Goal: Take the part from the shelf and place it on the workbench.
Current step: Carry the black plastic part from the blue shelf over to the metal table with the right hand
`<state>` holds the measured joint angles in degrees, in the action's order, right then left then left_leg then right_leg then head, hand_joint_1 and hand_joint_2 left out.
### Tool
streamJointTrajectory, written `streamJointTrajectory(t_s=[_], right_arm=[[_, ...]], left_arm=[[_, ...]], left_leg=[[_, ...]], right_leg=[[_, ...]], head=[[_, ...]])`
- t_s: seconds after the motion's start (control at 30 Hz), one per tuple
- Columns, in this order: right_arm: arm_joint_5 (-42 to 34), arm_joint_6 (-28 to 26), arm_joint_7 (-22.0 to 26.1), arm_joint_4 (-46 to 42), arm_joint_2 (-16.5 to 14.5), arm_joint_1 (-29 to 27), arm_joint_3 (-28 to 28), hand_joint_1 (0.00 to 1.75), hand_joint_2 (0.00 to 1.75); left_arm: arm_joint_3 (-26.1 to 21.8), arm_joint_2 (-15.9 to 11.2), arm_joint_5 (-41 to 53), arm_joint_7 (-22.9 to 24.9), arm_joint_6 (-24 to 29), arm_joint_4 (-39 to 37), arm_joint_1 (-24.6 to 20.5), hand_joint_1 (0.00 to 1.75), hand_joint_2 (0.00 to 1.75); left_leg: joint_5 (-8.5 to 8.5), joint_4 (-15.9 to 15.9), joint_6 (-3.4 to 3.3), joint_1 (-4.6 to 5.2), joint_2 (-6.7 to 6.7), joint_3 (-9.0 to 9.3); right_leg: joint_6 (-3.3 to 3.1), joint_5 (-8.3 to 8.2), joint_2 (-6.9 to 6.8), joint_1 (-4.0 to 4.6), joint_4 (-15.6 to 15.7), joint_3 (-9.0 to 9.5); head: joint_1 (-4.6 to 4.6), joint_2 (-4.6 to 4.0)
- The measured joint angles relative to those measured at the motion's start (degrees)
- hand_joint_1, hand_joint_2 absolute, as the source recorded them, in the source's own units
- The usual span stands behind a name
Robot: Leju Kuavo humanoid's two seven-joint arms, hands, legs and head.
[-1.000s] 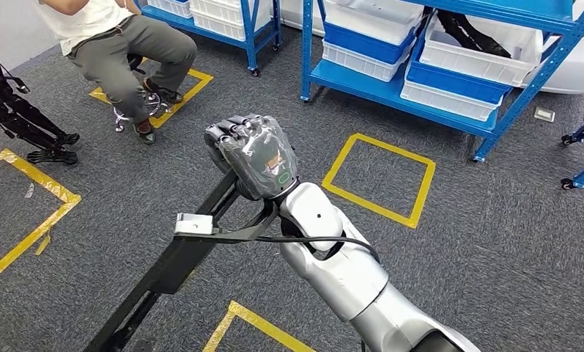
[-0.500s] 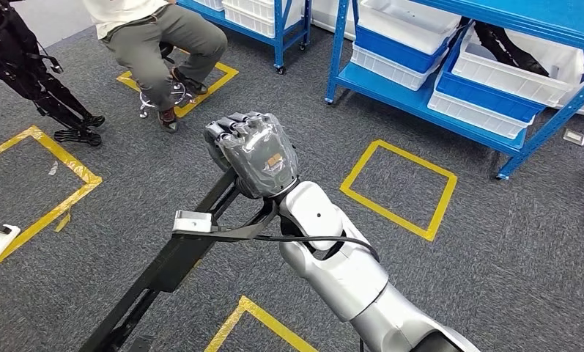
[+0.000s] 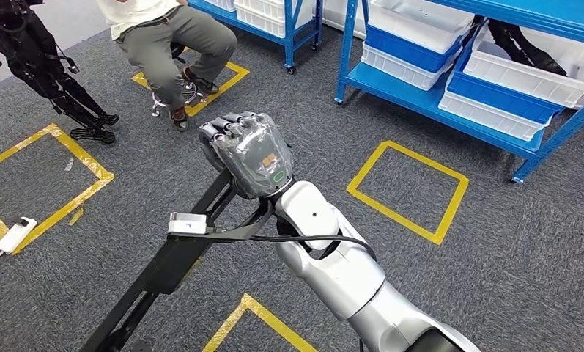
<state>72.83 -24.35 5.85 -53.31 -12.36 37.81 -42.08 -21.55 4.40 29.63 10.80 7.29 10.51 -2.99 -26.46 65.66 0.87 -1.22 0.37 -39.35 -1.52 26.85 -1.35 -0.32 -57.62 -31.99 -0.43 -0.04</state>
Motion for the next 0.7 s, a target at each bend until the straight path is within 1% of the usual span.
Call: streamJointTrajectory(t_s=[0.03, 0.07, 0.1, 0.17, 0.2, 0.23, 0.27, 0.3, 0.33, 0.37, 0.4, 0.43, 0.47, 0.5, 0.53, 0.57, 0.6, 0.67, 0.7], right_arm=[[0.03, -0.09, -0.04, -0.02, 0.01, 0.01, -0.03, 1.75, 1.75], [0.07, -0.18, -0.09, -0.03, 0.03, -0.03, -0.06, 1.75, 1.75], [0.10, -0.26, -0.14, -0.04, 0.07, -0.11, -0.10, 1.75, 1.75], [0.16, -0.37, -0.19, -0.09, 0.13, -0.40, -0.18, 1.75, 1.75], [0.19, -0.39, -0.20, -0.17, 0.16, -0.52, -0.21, 1.75, 1.75], [0.22, -0.38, -0.20, -0.30, 0.19, -0.57, -0.22, 1.75, 1.75], [0.26, -0.35, -0.21, -0.45, 0.22, -0.58, -0.23, 1.75, 1.75], [0.31, -0.27, -0.21, -0.56, 0.31, -0.64, -0.24, 1.75, 1.75], [0.36, -0.15, -0.22, -0.63, 0.41, -0.76, -0.25, 1.75, 1.75], [0.42, 0.02, -0.23, -0.65, 0.52, -0.98, -0.27, 1.75, 1.75], [0.46, 0.21, -0.24, -0.65, 0.62, -1.21, -0.30, 1.75, 1.75], [0.50, 0.37, -0.24, -0.66, 0.67, -1.39, -0.36, 1.75, 1.75], [0.53, 0.47, -0.23, -0.68, 0.68, -1.50, -0.43, 1.75, 1.75], [0.54, 0.52, -0.22, -0.73, 0.68, -1.52, -0.50, 1.75, 1.75], [0.51, 0.52, -0.20, -0.77, 0.65, -1.51, -0.57, 1.75, 1.75], [0.46, 0.52, -0.17, -0.80, 0.62, -1.50, -0.62, 1.75, 1.75], [0.39, 0.52, -0.15, -0.81, 0.56, -1.49, -0.64, 1.75, 1.75], [0.22, 0.55, 0.03, -0.81, 0.25, -1.47, -0.69, 1.75, 1.75], [0.17, 0.58, 0.13, -0.82, -0.02, -1.43, -0.70, 1.75, 1.75]], left_arm=[[0.00, -0.01, 0.06, -0.08, 0.01, 0.00, -0.06, 0.00, 1.75], [0.01, 0.00, 0.11, -0.11, 0.01, 0.00, -0.12, 0.00, 1.75], [0.01, 0.00, 0.16, -0.11, -0.01, 0.00, -0.15, 0.00, 1.75], [-0.01, 0.00, 0.22, 0.00, -0.05, 0.00, -0.12, 0.00, 1.75], [-0.02, 0.02, 0.22, 0.13, -0.07, 0.00, -0.09, 0.00, 1.75], [-0.03, 0.03, 0.22, 0.27, -0.09, 0.00, -0.11, 0.00, 1.75], [-0.05, 0.03, 0.22, 0.39, -0.10, 0.00, -0.17, 0.00, 1.75], [-0.07, 0.03, 0.22, 0.47, -0.09, 0.00, -0.24, 0.00, 1.75], [-0.09, 0.02, 0.21, 0.51, -0.08, 0.00, -0.31, 0.00, 1.75], [-0.10, 0.02, 0.21, 0.55, -0.05, 0.00, -0.33, 0.00, 1.75], [-0.10, 0.02, 0.21, 0.58, -0.02, 0.00, -0.31, 0.00, 1.75], [-0.11, 0.04, 0.20, 0.61, 0.05, 0.00, -0.28, 0.00, 1.75], [-0.11, 0.06, 0.20, 0.63, 0.16, 0.00, -0.27, 0.00, 1.75], [-0.11, 0.08, 0.20, 0.63, 0.28, 0.00, -0.28, 0.00, 1.75], [-0.11, 0.10, 0.20, 0.63, 0.39, 0.00, -0.31, 0.00, 1.75], [-0.12, 0.10, 0.20, 0.64, 0.49, 0.00, -0.33, 0.00, 1.75], [-0.13, 0.10, 0.20, 0.68, 0.55, 0.00, -0.31, 0.00, 1.75], [-0.14, 0.10, 0.19, 0.79, 0.60, 0.00, -0.13, 0.00, 1.75], [-0.15, 0.09, 0.15, 0.84, 0.62, 0.00, -0.03, 0.00, 1.75]], left_leg=[[1.31, -3.73, -0.27, 0.18, 0.51, 1.99], [2.01, -6.29, -0.54, 0.38, 0.89, 3.34], [2.12, -7.54, -0.78, 0.60, 1.08, 3.95], [2.19, -7.78, -1.27, 0.82, 0.53, 3.93], [2.35, -8.06, -1.57, 0.71, 0.31, 4.05], [2.54, -8.35, -1.87, 0.58, 0.08, 4.18], [2.71, -8.61, -2.14, 0.41, -0.14, 4.31], [2.80, -8.72, -2.30, 0.32, -0.40, 4.37], [2.81, -8.72, -2.38, 0.35, -0.72, 4.33], [2.83, -8.71, -2.44, 0.36, -1.06, 4.28], [2.83, -8.69, -2.47, 0.37, -1.41, 4.24], [2.84, -8.67, -2.46, 0.36, -1.79, 4.23], [2.85, -8.65, -2.44, 0.33, -2.18, 4.26], [2.86, -8.63, -2.37, 0.30, -2.55, 4.29], [2.84, -8.53, -2.18, 0.39, -2.93, 4.26], [2.86, -8.45, -1.94, 0.48, -3.25, 4.17], [2.90, -8.38, -1.67, 0.56, -3.51, 4.03], [3.05, -8.40, -1.05, 0.39, -3.83, 3.81], [2.90, -8.23, -0.76, 0.17, -3.68, 3.67]], right_leg=[[0.10, 0.09, -0.17, 0.26, -0.04, 0.00], [0.23, 0.17, -0.32, 0.46, -0.06, -0.03], [0.41, 0.25, -0.50, 0.65, -0.05, -0.06], [0.80, 0.30, -0.93, 0.81, 0.12, 0.00], [1.03, 0.50, -0.96, 0.81, -0.04, -0.12], [1.21, 1.04, -0.70, 0.81, -0.86, -0.51], [1.26, 2.09, -0.30, 0.81, -2.80, -1.41], [1.13, 3.52, 0.18, 0.68, -5.89, -2.91], [0.97, 5.06, 0.52, 0.59, -9.70, -4.71], [0.91, 6.25, 0.64, 0.50, -13.24, -6.45], [1.06, 6.69, 0.71, 0.38, -15.32, -7.56], [1.43, 6.25, 0.78, 0.26, -15.28, -7.65], [1.93, 5.01, 0.92, 0.09, -13.01, -6.62], [2.44, 3.38, 1.35, -0.12, -9.26, -4.83], [2.75, 1.93, 1.95, -0.27, -5.38, -2.97], [2.81, 0.88, 2.46, -0.38, -2.49, -1.60], [2.70, 0.32, 2.84, -0.42, -0.88, -0.88], [2.14, -0.04, 2.70, -0.38, -0.40, -0.75], [1.82, -0.22, 2.53, -0.48, -0.30, -0.72]], head=[[0.02, 0.00], [0.05, 0.00], [0.07, 0.00], [0.10, 0.00], [0.11, 0.00], [0.14, 0.00], [0.26, 0.00], [0.37, 0.00], [0.49, 0.00], [0.60, 0.00], [0.61, 0.00], [0.63, 0.00], [0.63, 0.00], [0.66, 0.00], [0.67, 0.00], [0.65, 0.00], [0.61, 0.00], [0.54, 0.00], [0.53, 0.00]])
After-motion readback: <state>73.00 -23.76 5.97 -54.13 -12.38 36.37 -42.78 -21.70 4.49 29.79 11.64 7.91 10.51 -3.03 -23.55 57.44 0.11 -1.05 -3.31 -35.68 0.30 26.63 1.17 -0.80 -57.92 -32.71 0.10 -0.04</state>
